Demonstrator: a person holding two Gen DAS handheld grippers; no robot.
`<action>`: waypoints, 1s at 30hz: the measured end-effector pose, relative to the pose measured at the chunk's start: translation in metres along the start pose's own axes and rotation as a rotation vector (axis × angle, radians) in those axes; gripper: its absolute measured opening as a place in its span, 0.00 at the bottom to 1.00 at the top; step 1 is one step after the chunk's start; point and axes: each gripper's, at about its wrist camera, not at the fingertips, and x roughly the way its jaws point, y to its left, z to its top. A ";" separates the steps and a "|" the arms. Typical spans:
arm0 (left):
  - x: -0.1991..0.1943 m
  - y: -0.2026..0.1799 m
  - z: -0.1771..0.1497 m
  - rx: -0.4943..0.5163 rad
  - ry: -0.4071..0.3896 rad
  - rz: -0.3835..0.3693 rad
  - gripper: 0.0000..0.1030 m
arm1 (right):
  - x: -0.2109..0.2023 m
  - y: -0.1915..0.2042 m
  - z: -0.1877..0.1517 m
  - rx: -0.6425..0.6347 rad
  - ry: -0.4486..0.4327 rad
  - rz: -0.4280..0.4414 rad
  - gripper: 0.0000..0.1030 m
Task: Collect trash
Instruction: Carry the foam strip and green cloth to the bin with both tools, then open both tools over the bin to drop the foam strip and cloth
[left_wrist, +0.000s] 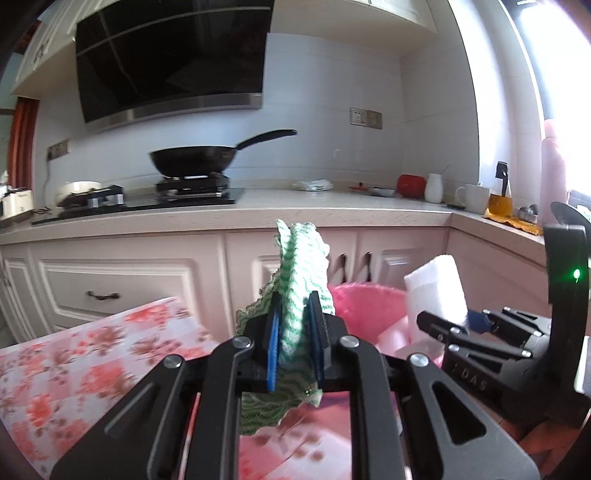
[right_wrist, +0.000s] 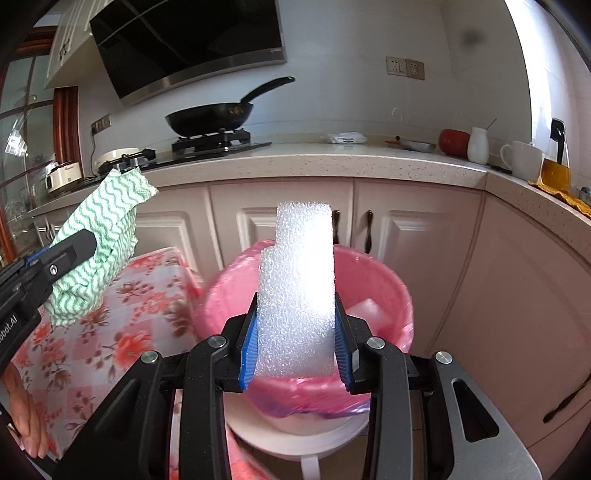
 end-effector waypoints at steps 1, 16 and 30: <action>0.008 -0.004 0.003 0.000 0.001 -0.010 0.15 | 0.005 -0.006 0.002 0.001 0.006 -0.003 0.32; 0.113 -0.026 0.015 -0.057 0.077 -0.071 0.15 | 0.059 -0.043 0.008 -0.010 0.062 -0.034 0.32; 0.084 0.019 -0.011 -0.081 0.082 0.021 0.48 | 0.066 -0.035 0.007 -0.004 0.084 -0.020 0.51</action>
